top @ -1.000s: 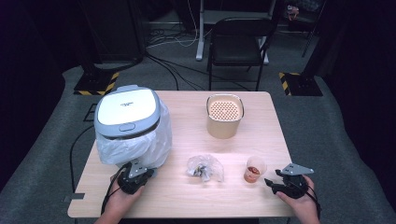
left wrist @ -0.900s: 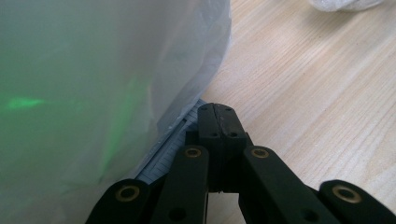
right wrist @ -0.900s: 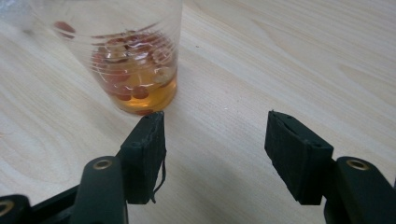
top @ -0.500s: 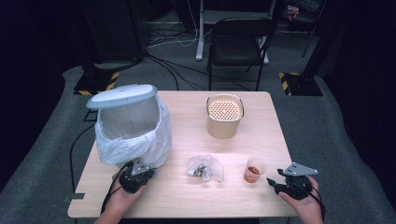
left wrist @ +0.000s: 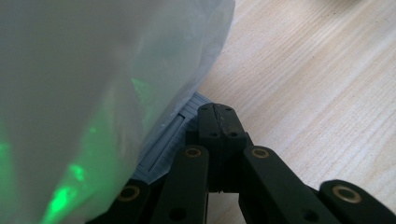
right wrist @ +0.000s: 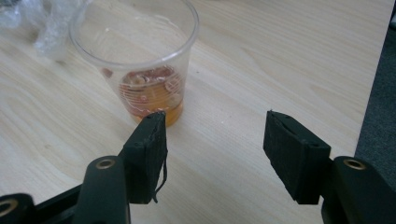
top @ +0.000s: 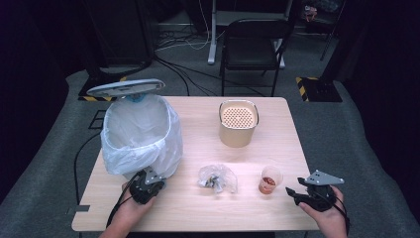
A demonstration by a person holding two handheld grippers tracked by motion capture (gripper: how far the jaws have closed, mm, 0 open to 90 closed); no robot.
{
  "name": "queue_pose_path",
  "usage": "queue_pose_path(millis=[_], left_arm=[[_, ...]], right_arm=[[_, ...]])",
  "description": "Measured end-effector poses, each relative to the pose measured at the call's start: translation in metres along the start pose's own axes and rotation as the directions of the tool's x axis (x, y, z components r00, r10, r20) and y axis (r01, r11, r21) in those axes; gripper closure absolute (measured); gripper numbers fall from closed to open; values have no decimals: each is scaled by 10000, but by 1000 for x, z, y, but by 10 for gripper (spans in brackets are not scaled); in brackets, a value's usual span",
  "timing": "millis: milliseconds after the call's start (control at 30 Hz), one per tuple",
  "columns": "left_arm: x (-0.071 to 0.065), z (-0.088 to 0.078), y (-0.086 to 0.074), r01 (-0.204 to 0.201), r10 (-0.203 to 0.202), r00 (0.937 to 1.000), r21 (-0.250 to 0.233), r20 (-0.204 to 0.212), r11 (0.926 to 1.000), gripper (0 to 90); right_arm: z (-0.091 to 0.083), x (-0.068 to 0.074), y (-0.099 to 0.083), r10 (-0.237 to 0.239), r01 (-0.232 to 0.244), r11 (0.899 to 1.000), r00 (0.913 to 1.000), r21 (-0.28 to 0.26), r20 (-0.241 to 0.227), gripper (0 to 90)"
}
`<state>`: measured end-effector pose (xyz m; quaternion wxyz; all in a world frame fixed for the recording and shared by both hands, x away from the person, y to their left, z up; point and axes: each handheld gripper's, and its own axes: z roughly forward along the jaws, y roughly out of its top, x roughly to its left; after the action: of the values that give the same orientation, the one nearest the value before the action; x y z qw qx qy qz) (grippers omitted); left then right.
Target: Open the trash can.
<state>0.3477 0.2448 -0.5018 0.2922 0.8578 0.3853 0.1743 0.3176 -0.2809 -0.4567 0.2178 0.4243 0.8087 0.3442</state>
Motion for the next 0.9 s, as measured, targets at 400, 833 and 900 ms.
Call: queue_pose_path(millis=[400,833,900], left_arm=[[2,-1,-2,-20,20,10000,-78,31,10000,900],[3,0,-3,5,-3,9999,-206,100,9998,900],[3,0,-3,-21,23,10000,-199,93,9998,900]], right_arm=[[-25,25,33,-476,459,9983,9977,-350,-487,381],[-15,72,70,-1351,1224,9879,9806,-952,-1418,303],[-10,81,76,-1580,1435,9845,9754,-1011,-1535,290]])
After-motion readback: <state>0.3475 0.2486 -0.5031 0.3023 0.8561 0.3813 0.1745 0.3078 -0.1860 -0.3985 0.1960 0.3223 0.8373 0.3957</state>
